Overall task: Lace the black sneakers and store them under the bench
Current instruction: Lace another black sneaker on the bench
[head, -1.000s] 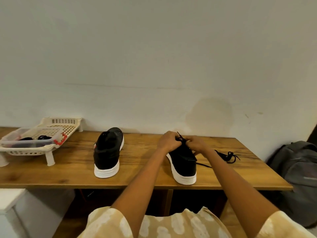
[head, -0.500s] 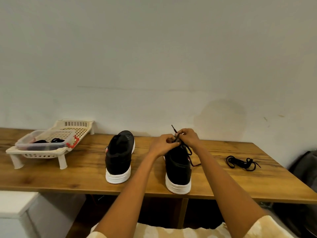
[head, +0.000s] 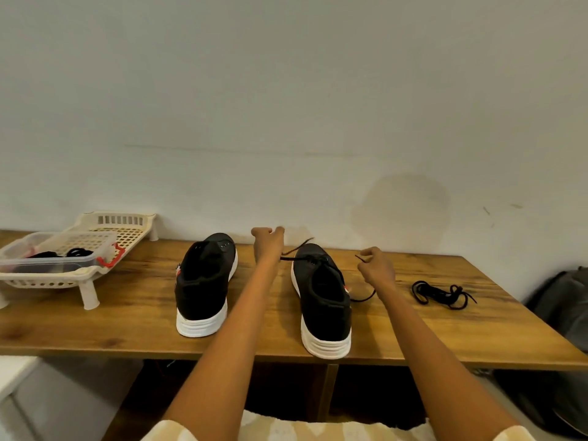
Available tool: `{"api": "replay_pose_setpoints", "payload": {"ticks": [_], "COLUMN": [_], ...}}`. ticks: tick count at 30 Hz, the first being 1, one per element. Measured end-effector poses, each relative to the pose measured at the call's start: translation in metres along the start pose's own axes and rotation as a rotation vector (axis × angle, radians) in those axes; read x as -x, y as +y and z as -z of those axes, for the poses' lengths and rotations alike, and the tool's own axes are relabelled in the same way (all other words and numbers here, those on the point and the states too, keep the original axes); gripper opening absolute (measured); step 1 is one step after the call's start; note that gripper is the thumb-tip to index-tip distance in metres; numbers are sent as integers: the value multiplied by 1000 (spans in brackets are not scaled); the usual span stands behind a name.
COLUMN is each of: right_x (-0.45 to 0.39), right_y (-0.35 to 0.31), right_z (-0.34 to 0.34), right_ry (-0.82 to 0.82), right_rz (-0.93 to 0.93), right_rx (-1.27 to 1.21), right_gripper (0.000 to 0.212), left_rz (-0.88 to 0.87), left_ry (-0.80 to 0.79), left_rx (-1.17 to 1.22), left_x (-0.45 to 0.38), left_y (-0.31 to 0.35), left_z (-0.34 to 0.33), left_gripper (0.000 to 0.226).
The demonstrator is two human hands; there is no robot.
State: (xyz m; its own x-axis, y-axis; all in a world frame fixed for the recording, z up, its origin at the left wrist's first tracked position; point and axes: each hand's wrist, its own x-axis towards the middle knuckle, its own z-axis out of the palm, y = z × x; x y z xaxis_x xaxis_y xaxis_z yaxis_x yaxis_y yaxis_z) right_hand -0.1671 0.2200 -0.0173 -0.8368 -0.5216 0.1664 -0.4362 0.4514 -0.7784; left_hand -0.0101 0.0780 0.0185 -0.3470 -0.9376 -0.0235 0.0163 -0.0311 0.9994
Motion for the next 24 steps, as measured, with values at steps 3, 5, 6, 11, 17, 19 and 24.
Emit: {"api": "replay_pose_setpoints", "payload": {"ticks": [3,5,6,11,17,19,24], "right_x": [4,9,12,15,11,10,14], "right_y": [-11,-25,-33,-55,-53,-53,-56], "right_z": [1,4,5,12,14,11,5], "right_ry": [-112,-179,-249,-509,-478,-428,-406], "right_rz": [141,277,321,389,417,438,438], "right_rx": [103,108,65,-5,36,70,159], "right_gripper": [33,25,22,21,17,17,15], "left_rz": [-72,-260,-355,-334,-513,-540,-578], "left_ry": [2,12,-33,-570,-473,-442,-300], "left_rx": [-585,-952,-1056,-702,-828,-833,-851], "left_x": [4,9,12,30,32,34,37], "left_y": [-5,-3,1,11,6,5,3], "left_z": [7,12,13,14,10,8,-3], "left_gripper": [66,52,42,27,15,20,16]}}
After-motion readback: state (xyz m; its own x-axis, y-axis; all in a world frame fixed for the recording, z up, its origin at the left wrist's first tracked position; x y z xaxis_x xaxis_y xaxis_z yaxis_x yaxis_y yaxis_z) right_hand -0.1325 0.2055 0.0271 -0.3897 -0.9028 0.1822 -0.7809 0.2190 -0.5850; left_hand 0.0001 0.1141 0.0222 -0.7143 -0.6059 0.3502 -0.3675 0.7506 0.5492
